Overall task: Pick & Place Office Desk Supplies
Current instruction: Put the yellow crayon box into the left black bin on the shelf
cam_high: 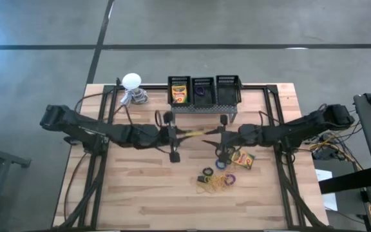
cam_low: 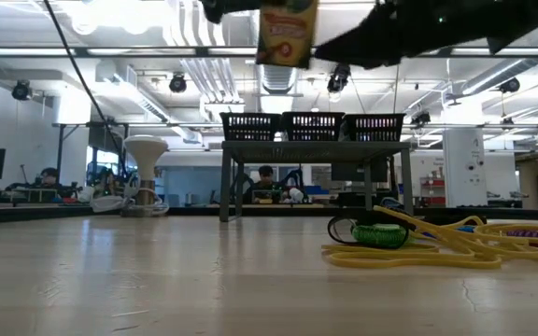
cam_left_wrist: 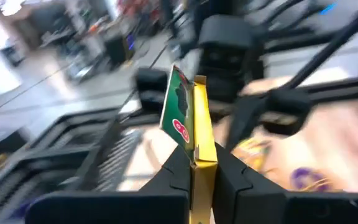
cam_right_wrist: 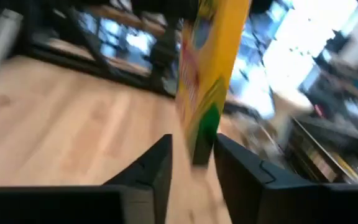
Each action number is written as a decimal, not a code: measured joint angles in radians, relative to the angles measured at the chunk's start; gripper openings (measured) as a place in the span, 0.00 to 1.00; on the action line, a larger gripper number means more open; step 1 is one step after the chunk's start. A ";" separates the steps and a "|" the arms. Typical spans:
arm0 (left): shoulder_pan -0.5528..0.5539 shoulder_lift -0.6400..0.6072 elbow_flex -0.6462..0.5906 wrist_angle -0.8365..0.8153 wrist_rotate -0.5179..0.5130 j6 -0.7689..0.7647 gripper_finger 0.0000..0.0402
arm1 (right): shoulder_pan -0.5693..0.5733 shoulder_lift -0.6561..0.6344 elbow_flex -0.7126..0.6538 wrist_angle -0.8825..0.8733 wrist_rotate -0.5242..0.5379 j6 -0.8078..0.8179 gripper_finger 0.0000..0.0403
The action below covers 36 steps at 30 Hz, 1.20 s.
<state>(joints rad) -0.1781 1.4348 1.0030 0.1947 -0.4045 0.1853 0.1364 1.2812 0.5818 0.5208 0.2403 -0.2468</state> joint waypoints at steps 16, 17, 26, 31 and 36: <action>0.793 0.004 0.225 -0.360 0.727 -0.209 0.08 | 0.088 -0.060 -0.080 -0.100 0.002 0.108 0.38; 0.822 0.012 0.203 -0.347 0.748 -0.227 0.08 | 0.088 -0.061 -0.081 -0.098 0.002 0.102 0.37; 0.805 0.029 0.072 -0.249 0.794 -0.331 0.09 | 0.086 -0.063 -0.081 -0.084 0.004 0.088 0.34; 0.789 0.043 0.070 -0.241 0.790 -0.374 0.13 | 0.086 -0.063 -0.081 -0.076 0.004 0.090 0.32; 0.785 0.071 0.069 -0.225 0.778 -0.376 0.16 | 0.087 -0.063 -0.081 -0.075 0.004 0.090 0.32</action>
<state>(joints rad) 0.6069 1.5055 1.0720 -0.0306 0.3739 -0.1909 0.2229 1.2186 0.5011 0.4458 0.2440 -0.1566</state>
